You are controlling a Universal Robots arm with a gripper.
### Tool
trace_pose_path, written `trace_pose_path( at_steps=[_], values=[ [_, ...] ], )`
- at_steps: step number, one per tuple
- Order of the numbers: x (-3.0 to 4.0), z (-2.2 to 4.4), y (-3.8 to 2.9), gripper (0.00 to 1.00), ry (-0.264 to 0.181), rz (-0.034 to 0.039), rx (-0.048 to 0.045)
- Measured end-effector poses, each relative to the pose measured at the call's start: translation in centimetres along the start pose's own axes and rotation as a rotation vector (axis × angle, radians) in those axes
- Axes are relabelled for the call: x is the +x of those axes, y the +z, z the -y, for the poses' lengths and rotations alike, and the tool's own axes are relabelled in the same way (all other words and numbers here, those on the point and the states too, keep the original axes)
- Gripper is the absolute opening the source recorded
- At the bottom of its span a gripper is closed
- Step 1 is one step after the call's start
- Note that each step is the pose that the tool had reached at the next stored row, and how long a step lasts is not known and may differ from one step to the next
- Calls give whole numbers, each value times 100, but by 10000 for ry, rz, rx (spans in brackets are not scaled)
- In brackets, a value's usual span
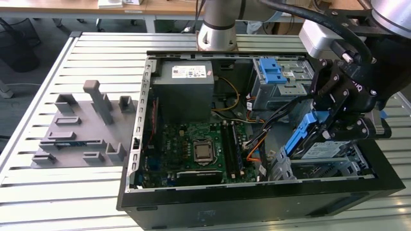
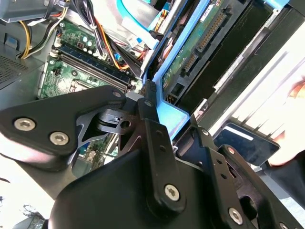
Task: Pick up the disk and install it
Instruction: 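Insert the disk into the insertion slot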
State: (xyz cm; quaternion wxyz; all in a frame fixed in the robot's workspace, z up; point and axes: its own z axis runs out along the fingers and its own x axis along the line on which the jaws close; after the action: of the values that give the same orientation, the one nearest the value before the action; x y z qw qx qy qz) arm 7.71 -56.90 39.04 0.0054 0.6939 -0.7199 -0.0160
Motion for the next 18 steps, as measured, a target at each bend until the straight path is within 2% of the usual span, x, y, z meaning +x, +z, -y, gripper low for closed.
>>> trace_pose_path(
  at_steps=[18],
  values=[
    [1, 3, 103, 36, 0, 1, 0]
  ],
)
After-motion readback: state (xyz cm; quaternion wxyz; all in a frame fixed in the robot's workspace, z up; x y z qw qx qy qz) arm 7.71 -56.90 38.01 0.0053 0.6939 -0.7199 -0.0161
